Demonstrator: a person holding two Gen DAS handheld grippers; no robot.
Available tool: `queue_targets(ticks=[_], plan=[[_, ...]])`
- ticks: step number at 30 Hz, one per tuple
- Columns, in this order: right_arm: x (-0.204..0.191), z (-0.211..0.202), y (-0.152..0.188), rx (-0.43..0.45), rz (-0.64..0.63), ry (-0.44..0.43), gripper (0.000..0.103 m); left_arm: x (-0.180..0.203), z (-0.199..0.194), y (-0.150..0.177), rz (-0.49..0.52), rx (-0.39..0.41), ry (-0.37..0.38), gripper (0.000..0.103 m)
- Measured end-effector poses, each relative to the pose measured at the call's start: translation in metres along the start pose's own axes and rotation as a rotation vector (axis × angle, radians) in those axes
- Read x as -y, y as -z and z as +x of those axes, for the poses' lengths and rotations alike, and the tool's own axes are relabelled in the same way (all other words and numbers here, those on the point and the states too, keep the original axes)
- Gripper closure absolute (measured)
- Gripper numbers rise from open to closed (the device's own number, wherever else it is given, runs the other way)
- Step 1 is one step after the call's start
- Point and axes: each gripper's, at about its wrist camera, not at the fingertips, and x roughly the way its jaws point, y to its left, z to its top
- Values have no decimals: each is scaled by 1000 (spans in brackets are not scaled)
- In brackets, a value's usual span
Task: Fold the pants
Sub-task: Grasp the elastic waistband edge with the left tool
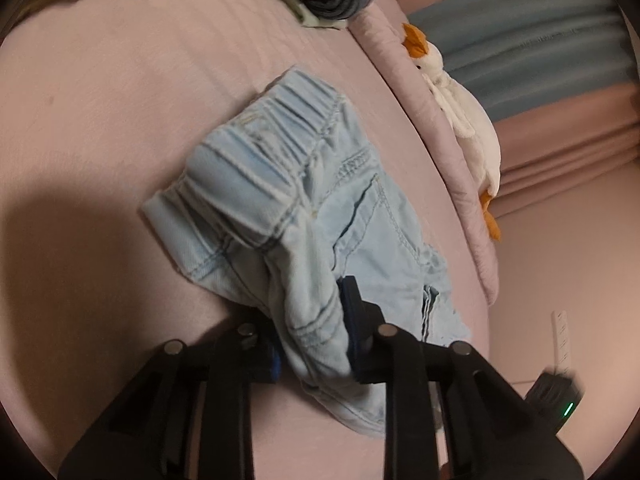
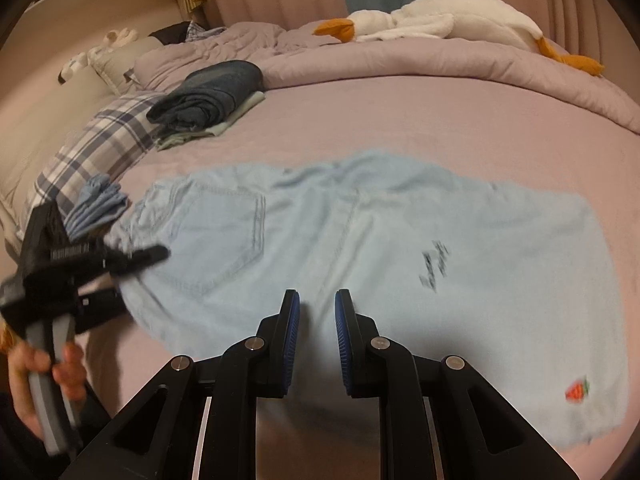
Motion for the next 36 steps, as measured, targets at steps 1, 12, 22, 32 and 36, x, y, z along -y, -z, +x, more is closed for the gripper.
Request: queue_targets(ticks=[1,12,22,32,36], plan=[[-2,5,-8,2,3,-12,86,4,-1,1,28,7,-12,81],[-19,87,-50,-186,-33,50,86,36,-7,10,287,76,-96,81],[-60,27,7,-234,-192,74,86,38,-4,12,330,69,-116,81],[-64,-8,14,-151,-200,83,86,51,-5,14,384,83,-133,81],[-38,-21,13,-127,-94,60,86,60,-7,18,412,102,-142,81]])
